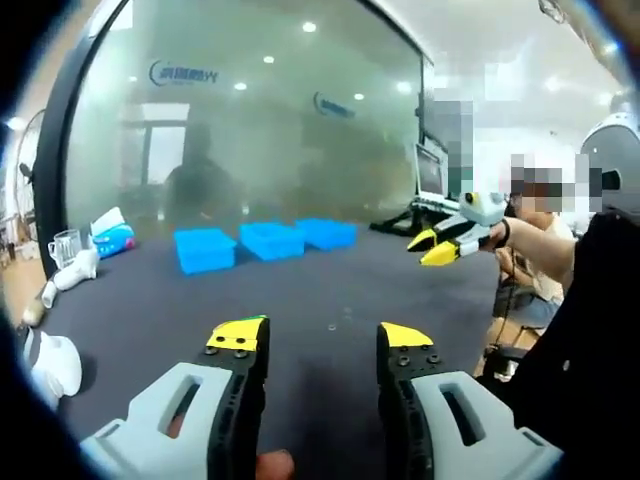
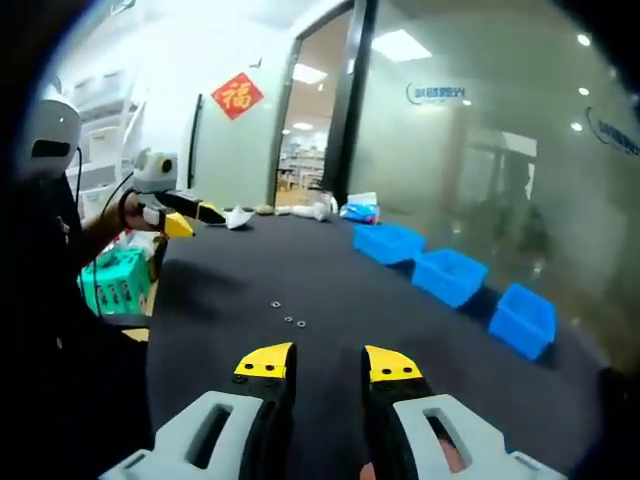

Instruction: Sort the screws, nuts, and washers into the corresponding bins

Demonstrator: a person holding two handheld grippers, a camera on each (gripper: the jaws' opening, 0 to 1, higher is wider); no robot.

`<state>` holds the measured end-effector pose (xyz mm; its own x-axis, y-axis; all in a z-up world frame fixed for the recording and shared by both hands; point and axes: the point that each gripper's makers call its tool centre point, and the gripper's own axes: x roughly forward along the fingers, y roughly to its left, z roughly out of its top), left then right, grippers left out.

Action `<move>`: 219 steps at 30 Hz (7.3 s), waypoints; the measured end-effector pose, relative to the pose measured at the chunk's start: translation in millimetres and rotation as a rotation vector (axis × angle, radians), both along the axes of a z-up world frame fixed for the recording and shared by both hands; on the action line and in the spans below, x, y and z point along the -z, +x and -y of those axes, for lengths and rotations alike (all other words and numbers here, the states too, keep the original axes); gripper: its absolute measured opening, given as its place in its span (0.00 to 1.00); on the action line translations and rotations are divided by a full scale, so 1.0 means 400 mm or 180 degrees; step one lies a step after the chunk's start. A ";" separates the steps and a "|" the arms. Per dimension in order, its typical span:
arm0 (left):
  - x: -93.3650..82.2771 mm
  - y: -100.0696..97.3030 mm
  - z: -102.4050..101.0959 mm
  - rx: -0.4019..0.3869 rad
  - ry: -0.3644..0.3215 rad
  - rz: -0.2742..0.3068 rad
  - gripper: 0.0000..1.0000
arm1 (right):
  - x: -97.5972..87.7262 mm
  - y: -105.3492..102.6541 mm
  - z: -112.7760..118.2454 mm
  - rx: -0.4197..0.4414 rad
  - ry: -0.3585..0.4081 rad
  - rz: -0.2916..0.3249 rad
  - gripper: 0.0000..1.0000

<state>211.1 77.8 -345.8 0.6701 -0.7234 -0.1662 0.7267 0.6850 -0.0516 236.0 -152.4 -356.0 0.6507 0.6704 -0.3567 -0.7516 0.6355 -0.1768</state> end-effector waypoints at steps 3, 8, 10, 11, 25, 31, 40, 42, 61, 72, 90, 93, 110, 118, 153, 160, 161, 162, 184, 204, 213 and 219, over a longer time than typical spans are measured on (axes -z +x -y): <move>0.005 -0.002 0.001 0.0017 0.0026 -0.0011 0.42 | -0.003 0.006 -0.014 -0.0086 -0.0095 -0.0015 0.23; 0.003 -0.004 0.001 0.0026 0.0028 0.0005 0.42 | -0.001 0.014 -0.044 -0.0276 -0.0278 -0.0094 0.22; 0.006 -0.005 0.003 0.0032 0.0045 0.0005 0.42 | 0.003 0.014 -0.062 -0.0391 -0.0395 -0.0113 0.22; 0.008 -0.006 0.003 0.0036 0.0052 -0.0003 0.42 | 0.006 0.014 -0.070 -0.0444 -0.0450 -0.0132 0.22; 0.019 -0.011 0.012 0.0078 0.0060 -0.0038 0.42 | 0.067 0.062 -0.159 -0.1018 -0.1087 -0.0412 0.21; 0.016 -0.011 0.009 0.0080 0.0091 -0.0033 0.42 | 0.113 0.067 -0.185 -0.1230 -0.1353 -0.0528 0.21; 0.017 -0.006 0.006 0.0059 0.0070 -0.0049 0.42 | 0.162 0.096 -0.230 -0.1351 -0.1554 -0.0744 0.19; 0.015 -0.006 0.004 0.0053 0.0064 -0.0047 0.42 | 0.173 0.101 -0.231 -0.1367 -0.1600 -0.0792 0.19; 0.024 0.008 -0.024 -0.0045 0.0017 -0.0067 0.41 | 0.212 0.114 -0.244 -0.1363 -0.1602 -0.1083 0.05; 0.020 0.006 -0.020 -0.0049 -0.0005 -0.0056 0.41 | 0.205 0.103 -0.239 -0.1344 -0.1541 -0.1021 0.04; -0.011 0.022 -0.030 -0.0166 -0.0084 0.0024 0.41 | 0.076 0.105 -0.106 -0.0397 -0.0354 -0.0556 0.04; -0.017 0.023 -0.029 -0.0175 -0.0100 0.0039 0.41 | 0.055 0.104 -0.082 -0.0215 -0.0146 -0.0449 0.04; -0.034 0.036 -0.039 -0.0285 -0.0188 0.0067 0.41 | -0.071 0.128 0.018 0.0609 0.0764 0.0267 0.04; -0.036 0.039 -0.047 -0.0335 -0.0190 0.0088 0.41 | -0.138 0.223 0.017 0.0748 0.0891 0.0418 0.04; -0.040 0.042 -0.049 -0.0359 -0.0256 0.0095 0.40 | -0.136 0.743 -0.007 0.1419 0.0513 0.0242 0.04; -0.044 0.039 -0.044 -0.0351 -0.0272 0.0104 0.40 | -0.128 0.751 -0.027 0.1455 0.0448 0.0273 0.05; -0.045 0.038 -0.044 -0.0351 -0.0272 0.0109 0.40 | -0.127 0.749 -0.030 0.1453 0.0450 0.0276 0.06; -0.046 0.038 -0.044 -0.0351 -0.0273 0.0110 0.40 | -0.129 0.747 -0.035 0.1411 0.0442 0.0311 0.09; -0.047 0.043 -0.048 -0.0366 -0.0294 0.0102 0.40 | -0.127 0.509 -0.061 0.0995 0.0730 0.0256 0.21; -0.050 0.031 -0.025 -0.0327 -0.0284 0.0111 0.40 | -0.071 0.124 -0.016 0.0725 0.0879 0.0278 0.21; -0.049 0.027 -0.011 -0.0279 -0.0267 0.0107 0.40 | -0.026 0.039 0.034 0.0772 0.0850 0.0256 0.22; -0.044 0.023 -0.010 -0.0272 -0.0244 0.0102 0.40 | -0.005 0.012 0.040 0.0740 0.0782 0.0206 0.25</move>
